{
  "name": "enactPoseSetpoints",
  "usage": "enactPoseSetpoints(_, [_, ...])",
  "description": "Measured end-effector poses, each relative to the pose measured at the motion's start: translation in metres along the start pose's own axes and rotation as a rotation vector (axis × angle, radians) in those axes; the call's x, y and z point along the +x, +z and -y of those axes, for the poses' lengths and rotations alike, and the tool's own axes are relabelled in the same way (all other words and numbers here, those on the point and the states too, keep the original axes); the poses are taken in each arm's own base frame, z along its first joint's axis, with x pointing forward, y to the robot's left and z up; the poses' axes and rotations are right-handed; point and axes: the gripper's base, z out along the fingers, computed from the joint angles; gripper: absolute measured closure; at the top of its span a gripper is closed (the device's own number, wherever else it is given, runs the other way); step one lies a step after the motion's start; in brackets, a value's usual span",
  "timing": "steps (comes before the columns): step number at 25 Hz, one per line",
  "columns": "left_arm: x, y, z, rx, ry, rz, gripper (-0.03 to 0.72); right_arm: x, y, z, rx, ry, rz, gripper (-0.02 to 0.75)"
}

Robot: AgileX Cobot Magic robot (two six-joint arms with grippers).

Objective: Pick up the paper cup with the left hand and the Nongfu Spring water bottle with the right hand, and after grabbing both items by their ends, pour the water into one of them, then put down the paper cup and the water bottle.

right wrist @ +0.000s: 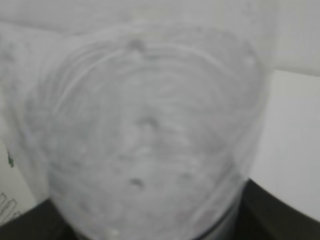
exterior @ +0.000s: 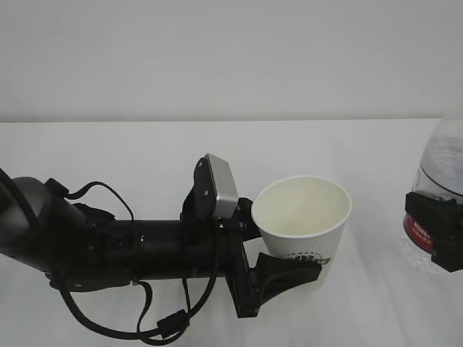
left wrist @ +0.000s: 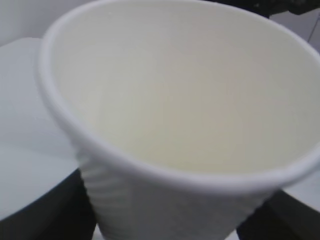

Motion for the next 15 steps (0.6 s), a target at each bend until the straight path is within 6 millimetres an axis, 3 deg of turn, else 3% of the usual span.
enactPoseSetpoints(6, [0.001,0.008,0.013,0.042,0.009,-0.012,0.137,-0.001,-0.011,0.001,0.033,-0.011,-0.020,0.289])
enactPoseSetpoints(15, [0.004,0.009,0.017,0.066,-0.016,-0.053,0.143,0.000,-0.012,0.000,0.024,-0.061,-0.028,0.289])
